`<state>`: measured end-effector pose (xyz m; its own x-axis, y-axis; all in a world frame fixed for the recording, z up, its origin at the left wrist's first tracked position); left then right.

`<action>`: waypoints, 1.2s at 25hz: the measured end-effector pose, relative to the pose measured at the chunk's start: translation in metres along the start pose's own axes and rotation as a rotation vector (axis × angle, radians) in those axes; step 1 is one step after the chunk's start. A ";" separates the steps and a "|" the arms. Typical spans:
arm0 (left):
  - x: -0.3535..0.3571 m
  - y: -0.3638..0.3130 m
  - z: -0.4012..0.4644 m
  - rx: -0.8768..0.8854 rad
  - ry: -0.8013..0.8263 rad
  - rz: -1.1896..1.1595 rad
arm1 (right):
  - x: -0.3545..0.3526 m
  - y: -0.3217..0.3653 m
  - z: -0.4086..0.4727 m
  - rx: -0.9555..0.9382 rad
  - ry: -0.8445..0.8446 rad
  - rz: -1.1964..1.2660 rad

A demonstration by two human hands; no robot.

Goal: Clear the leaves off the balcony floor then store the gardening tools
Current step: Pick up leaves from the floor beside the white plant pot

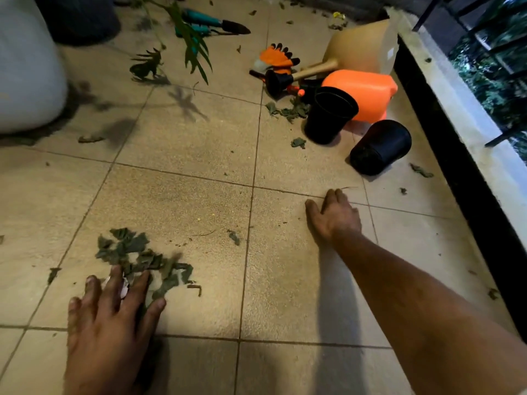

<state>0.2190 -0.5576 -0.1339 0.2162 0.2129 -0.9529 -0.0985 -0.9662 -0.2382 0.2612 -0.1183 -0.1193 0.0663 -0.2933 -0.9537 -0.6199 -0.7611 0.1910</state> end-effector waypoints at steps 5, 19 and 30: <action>-0.043 0.025 0.007 -0.264 -0.027 -0.296 | 0.050 0.146 -0.088 -0.425 0.050 0.150; -0.101 0.178 0.091 -0.389 0.037 -0.183 | 0.070 0.314 -0.135 -0.621 0.150 0.196; -0.089 0.161 0.127 -0.246 0.148 -0.026 | 0.078 0.389 -0.138 -0.777 0.352 -0.253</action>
<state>0.0609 -0.7143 -0.1111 0.3565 0.2319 -0.9051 0.1440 -0.9708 -0.1920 0.1334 -0.5167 -0.0872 0.4455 -0.1267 -0.8863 0.1430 -0.9672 0.2102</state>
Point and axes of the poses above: each hand's wrist, its own z-axis towards the middle knuckle, its own x-axis out of the palm, y = z × x, the point moved 5 cm from there along z, towards the middle knuckle, and after that the axes turned 10 degrees about -x, right-handed, at the moved point
